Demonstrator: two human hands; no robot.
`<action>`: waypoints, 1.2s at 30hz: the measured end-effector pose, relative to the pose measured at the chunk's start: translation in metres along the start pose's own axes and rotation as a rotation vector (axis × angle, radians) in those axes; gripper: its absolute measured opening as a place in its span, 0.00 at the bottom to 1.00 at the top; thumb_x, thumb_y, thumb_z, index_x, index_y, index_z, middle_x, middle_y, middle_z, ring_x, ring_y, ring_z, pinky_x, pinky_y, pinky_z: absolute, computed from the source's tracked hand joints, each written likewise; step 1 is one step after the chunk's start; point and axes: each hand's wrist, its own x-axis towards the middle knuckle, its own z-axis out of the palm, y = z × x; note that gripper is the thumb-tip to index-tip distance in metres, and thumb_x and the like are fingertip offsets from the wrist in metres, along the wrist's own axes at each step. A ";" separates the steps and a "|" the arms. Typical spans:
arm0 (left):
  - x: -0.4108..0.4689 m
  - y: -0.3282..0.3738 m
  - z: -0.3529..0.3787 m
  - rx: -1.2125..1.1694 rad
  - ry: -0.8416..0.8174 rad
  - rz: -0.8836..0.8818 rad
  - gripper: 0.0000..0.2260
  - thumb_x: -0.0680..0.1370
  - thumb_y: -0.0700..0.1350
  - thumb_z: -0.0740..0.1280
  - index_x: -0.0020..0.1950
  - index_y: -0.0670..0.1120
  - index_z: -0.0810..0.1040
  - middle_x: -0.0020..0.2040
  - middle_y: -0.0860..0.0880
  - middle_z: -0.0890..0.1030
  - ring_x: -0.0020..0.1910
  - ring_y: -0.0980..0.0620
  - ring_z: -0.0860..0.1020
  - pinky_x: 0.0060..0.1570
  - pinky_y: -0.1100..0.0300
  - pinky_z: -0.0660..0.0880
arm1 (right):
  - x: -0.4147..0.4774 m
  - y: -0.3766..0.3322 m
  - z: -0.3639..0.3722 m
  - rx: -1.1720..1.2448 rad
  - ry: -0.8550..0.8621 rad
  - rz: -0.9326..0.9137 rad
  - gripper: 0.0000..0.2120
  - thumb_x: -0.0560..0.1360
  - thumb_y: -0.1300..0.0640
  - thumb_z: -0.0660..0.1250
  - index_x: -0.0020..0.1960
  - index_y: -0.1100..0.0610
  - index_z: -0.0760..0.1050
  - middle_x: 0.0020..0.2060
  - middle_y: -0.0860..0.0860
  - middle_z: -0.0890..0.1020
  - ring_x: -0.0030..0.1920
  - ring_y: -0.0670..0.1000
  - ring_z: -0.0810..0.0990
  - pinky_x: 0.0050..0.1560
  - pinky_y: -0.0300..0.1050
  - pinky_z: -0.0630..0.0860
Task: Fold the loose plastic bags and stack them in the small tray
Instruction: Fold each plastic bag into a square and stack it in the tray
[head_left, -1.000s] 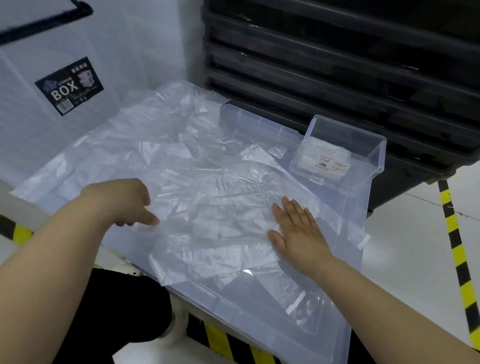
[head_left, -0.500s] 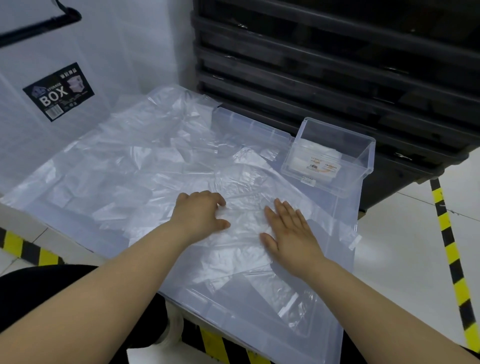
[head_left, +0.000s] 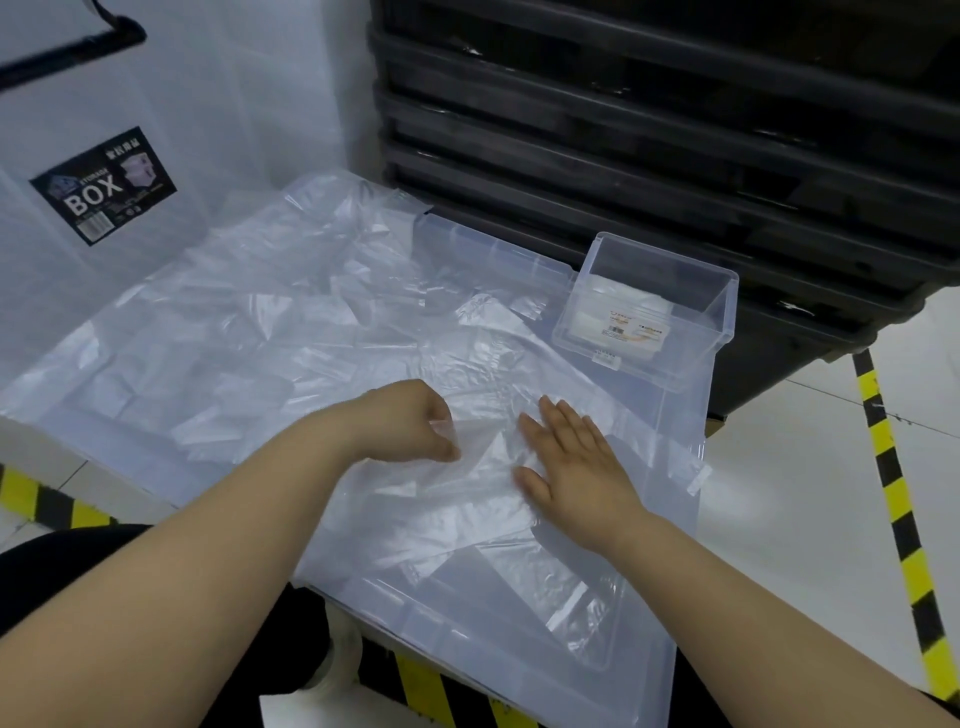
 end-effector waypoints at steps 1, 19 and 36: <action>-0.003 -0.004 -0.005 -0.057 -0.024 0.002 0.07 0.74 0.47 0.69 0.39 0.46 0.75 0.34 0.53 0.71 0.37 0.54 0.71 0.38 0.64 0.66 | 0.000 0.001 -0.001 -0.002 -0.002 -0.007 0.38 0.69 0.35 0.33 0.76 0.50 0.41 0.75 0.50 0.40 0.75 0.48 0.37 0.66 0.38 0.30; -0.021 0.000 0.044 -1.043 0.256 -0.228 0.06 0.77 0.38 0.65 0.40 0.44 0.77 0.30 0.48 0.77 0.22 0.58 0.74 0.22 0.71 0.68 | 0.006 -0.013 0.017 -0.032 0.581 -0.477 0.23 0.68 0.52 0.57 0.62 0.57 0.65 0.60 0.58 0.78 0.63 0.54 0.68 0.67 0.48 0.57; -0.035 -0.028 0.025 -0.629 0.006 -0.080 0.24 0.76 0.32 0.55 0.66 0.55 0.63 0.47 0.52 0.78 0.33 0.56 0.80 0.36 0.63 0.75 | 0.008 -0.018 0.033 0.003 0.593 -0.569 0.09 0.67 0.58 0.64 0.39 0.55 0.84 0.40 0.48 0.85 0.41 0.47 0.84 0.49 0.45 0.79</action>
